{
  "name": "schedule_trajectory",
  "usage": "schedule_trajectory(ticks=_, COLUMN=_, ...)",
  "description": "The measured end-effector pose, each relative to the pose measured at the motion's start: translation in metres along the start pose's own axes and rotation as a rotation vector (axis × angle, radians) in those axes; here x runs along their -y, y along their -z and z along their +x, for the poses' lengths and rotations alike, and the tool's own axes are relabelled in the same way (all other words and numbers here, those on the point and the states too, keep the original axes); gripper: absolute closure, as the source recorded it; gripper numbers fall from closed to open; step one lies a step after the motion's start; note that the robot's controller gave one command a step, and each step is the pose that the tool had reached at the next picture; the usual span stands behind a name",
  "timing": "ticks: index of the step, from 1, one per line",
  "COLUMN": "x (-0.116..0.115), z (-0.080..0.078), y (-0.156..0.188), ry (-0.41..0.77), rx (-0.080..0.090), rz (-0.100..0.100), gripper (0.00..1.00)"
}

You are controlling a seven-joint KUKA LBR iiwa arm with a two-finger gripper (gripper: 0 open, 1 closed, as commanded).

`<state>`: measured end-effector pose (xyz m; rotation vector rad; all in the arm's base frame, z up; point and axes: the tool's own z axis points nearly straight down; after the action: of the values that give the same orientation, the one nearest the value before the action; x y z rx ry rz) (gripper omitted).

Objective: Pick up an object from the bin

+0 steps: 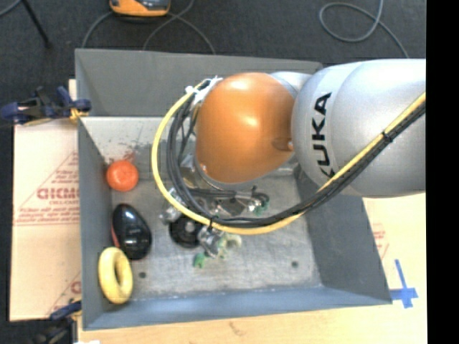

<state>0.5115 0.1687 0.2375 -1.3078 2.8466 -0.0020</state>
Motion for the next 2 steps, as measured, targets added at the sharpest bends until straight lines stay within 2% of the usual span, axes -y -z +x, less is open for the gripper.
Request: schedule_trajectory(ticks=2, x=-0.0008, z=0.0010, y=-0.0025, ry=0.000, rx=-0.004, rz=-0.004, gripper=1.00)
